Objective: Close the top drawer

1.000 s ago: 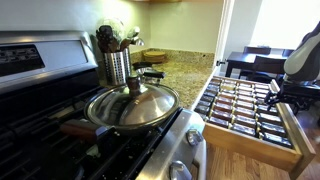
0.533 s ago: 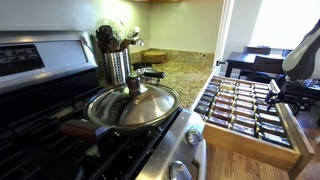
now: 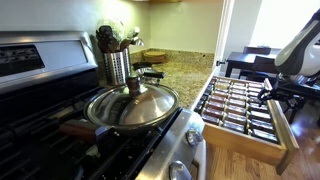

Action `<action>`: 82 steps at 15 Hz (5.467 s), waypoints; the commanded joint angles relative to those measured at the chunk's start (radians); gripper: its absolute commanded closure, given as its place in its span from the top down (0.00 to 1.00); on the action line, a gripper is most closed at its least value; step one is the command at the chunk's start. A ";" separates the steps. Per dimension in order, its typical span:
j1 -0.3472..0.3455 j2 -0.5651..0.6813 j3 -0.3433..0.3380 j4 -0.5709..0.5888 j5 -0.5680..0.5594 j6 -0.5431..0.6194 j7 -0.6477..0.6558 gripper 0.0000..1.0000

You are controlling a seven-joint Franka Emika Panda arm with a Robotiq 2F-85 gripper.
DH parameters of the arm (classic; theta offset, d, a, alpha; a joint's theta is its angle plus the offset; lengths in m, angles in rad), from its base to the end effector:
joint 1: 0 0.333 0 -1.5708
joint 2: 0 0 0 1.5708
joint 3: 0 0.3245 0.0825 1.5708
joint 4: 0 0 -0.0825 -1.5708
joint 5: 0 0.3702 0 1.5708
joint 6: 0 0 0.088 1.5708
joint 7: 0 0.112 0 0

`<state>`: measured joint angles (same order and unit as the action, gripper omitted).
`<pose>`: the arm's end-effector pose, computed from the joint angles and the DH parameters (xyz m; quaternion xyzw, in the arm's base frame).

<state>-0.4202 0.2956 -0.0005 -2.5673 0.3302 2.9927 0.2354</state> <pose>0.4039 -0.2057 0.1855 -0.8801 0.4692 -0.0669 0.0287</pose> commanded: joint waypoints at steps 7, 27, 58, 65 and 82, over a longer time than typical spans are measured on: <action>0.141 0.036 -0.056 0.197 -0.014 -0.132 0.044 1.00; 0.254 0.118 -0.200 0.462 -0.181 -0.516 0.111 1.00; 0.411 -0.057 -0.235 0.111 -0.407 -0.420 0.572 1.00; 0.410 -0.009 -0.301 0.096 -0.460 -0.206 0.576 1.00; 0.392 0.014 -0.278 0.124 -0.370 -0.178 0.506 1.00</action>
<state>-0.0265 0.3052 -0.2870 -2.4475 -0.0802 2.8073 0.7675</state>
